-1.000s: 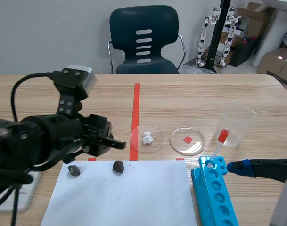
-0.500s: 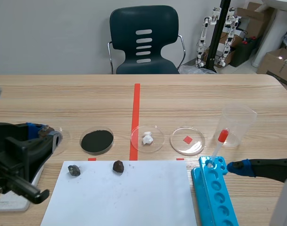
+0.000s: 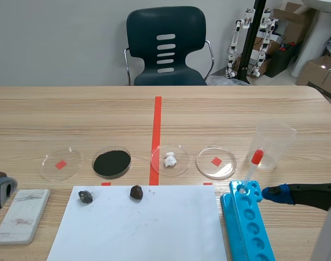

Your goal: Pick up the right mineral with the left hand

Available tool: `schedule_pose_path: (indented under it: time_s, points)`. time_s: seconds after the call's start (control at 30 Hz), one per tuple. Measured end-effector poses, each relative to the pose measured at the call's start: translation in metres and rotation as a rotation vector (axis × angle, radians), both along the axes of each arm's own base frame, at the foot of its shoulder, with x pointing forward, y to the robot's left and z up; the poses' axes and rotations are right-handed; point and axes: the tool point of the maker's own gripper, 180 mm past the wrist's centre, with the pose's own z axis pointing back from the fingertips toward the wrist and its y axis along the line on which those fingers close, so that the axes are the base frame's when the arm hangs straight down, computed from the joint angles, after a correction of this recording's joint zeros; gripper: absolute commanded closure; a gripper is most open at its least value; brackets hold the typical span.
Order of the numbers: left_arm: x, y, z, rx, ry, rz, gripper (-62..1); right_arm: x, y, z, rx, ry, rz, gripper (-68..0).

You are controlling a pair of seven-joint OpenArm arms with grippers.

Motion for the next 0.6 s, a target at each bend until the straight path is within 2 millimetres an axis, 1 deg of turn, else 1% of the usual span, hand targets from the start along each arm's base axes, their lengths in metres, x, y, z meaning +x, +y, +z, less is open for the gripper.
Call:
schedule_pose_path:
  time_s: [0.07,0.13,0.6]
  points:
    - [-0.0016,0.0072,0.0016,-0.001,0.0,0.023,-13.0,0.0,0.0,0.0,0.0,0.0,0.0,-56.9]
    - [-0.0021,0.0104,0.0016,0.007,0.001,0.031,-13.0,0.0,0.0,0.0,0.0,0.0,0.0,-56.9]
    - [-0.0021,0.0096,0.0002,0.007,0.008,0.03,-13.0,0.0,0.0,0.0,0.0,0.0,0.0,-56.9]
